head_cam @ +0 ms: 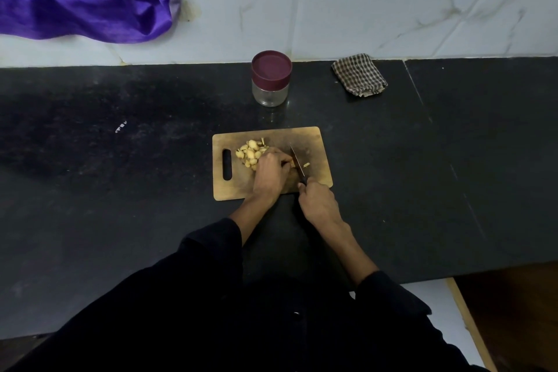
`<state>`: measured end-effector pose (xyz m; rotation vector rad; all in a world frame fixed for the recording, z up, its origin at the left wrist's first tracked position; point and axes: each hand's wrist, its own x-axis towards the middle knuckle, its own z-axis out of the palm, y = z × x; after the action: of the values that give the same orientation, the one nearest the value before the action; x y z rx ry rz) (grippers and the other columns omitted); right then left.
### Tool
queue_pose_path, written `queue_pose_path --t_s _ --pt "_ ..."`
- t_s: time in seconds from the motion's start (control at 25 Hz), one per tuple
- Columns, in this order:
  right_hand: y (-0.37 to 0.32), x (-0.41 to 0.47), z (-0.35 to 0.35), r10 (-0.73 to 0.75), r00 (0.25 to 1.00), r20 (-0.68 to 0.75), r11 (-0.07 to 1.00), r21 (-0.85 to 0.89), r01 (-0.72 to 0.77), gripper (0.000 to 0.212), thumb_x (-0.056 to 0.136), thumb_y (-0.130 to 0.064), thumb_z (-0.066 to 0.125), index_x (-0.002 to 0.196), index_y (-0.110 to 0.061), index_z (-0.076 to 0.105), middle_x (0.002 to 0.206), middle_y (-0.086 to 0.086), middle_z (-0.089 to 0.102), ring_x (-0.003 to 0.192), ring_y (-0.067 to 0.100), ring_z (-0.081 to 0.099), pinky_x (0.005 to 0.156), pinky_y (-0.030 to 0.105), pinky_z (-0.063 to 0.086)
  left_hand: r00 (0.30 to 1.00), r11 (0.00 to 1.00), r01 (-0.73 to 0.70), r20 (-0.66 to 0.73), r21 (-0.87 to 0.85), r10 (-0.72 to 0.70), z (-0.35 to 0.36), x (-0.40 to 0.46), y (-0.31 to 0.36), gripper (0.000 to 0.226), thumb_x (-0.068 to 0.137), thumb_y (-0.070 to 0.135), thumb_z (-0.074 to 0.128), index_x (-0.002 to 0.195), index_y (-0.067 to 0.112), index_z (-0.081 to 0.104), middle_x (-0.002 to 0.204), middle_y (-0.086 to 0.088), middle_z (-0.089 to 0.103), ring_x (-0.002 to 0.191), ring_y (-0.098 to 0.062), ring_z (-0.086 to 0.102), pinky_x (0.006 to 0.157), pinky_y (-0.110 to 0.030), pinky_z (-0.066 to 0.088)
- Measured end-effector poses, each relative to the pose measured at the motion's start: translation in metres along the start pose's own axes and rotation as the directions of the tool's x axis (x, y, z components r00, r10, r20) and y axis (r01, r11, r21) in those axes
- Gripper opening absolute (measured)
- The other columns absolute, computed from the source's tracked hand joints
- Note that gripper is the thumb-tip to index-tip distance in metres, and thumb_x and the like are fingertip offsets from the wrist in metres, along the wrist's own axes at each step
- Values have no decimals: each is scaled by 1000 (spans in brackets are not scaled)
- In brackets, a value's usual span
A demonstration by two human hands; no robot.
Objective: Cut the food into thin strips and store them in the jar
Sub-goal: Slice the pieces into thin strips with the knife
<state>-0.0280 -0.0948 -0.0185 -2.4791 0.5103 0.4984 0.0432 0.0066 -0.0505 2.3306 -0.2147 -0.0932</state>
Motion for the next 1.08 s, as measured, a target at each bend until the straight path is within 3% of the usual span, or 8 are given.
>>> queue_pose_path --t_s 0.28,0.44,0.8,1.08 --pt "-4 -4 7 -30 997 -77 992 -127 20 22 105 -24 38 114 -7 49 111 16 66 102 37 64 75 40 43 1000 1000 -1 6 -5 1 1 1 -1 15 84 4 65 95 8 74 101 -6 64 96 -14 57 90 -25 46" --pt "-9 -7 12 -33 996 -89 979 -203 14 17 103 -15 35 115 -6 44 114 17 66 105 37 64 78 41 45 1000 1000 -1 12 3 1 1 1 -2 17 85 4 64 97 10 74 102 -6 64 95 -12 57 86 -19 45" --pt "-13 -7 7 25 999 -32 987 -159 -30 21 101 -11 37 119 -4 45 121 19 62 112 37 61 84 43 46 1000 1000 10 21 7 -10 -2 -1 3 17 85 6 65 99 9 73 105 -6 64 98 -15 58 91 -27 47" --pt "10 -8 -2 56 998 -19 997 -44 -57 31 105 -27 38 125 -8 52 119 17 62 109 34 59 81 40 43 1000 999 25 12 28 -25 -3 -2 5 16 86 4 64 99 9 73 109 -6 62 100 -13 57 90 -17 41"
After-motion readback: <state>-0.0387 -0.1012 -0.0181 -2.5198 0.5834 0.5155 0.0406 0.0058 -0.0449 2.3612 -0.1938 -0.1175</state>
